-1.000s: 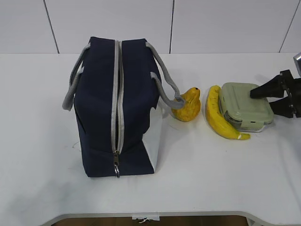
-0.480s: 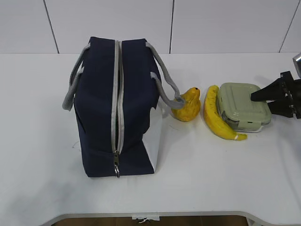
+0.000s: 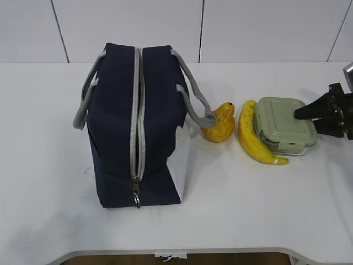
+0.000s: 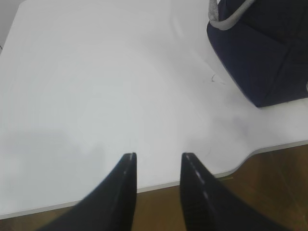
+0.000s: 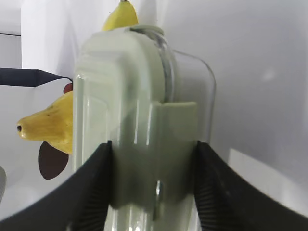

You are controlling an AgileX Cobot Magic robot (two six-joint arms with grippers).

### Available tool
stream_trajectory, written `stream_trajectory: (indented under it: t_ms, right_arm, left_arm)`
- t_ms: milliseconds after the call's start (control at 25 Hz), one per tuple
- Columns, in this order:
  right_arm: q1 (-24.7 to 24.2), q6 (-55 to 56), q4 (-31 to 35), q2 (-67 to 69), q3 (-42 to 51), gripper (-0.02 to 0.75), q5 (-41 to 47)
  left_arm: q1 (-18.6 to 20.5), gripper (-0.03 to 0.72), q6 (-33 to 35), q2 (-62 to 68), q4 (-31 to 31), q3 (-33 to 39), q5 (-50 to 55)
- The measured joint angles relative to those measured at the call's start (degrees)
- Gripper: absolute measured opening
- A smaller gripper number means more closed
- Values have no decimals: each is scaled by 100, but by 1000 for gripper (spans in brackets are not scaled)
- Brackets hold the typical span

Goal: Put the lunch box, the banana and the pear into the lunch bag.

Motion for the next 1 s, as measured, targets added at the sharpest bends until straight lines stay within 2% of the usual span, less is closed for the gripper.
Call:
stream_trajectory:
  t_ms: [440, 600, 840, 1000]
  right_arm:
    - [23, 1062, -688, -465, -186, 367, -136]
    - [23, 1465, -748, -865, -186, 367, -124]
    - [23, 2094, -780, -1633, -186, 366, -64]
    - [23, 2389, -768, -2041, -186, 367, -27]
  left_arm:
    - [0, 240, 0, 0, 0, 0, 0]
    - [0, 240, 0, 40, -40, -23, 27]
    - [0, 240, 0, 670, -361, -664, 96]
    - [0, 240, 0, 1521, -866, -1051, 51]
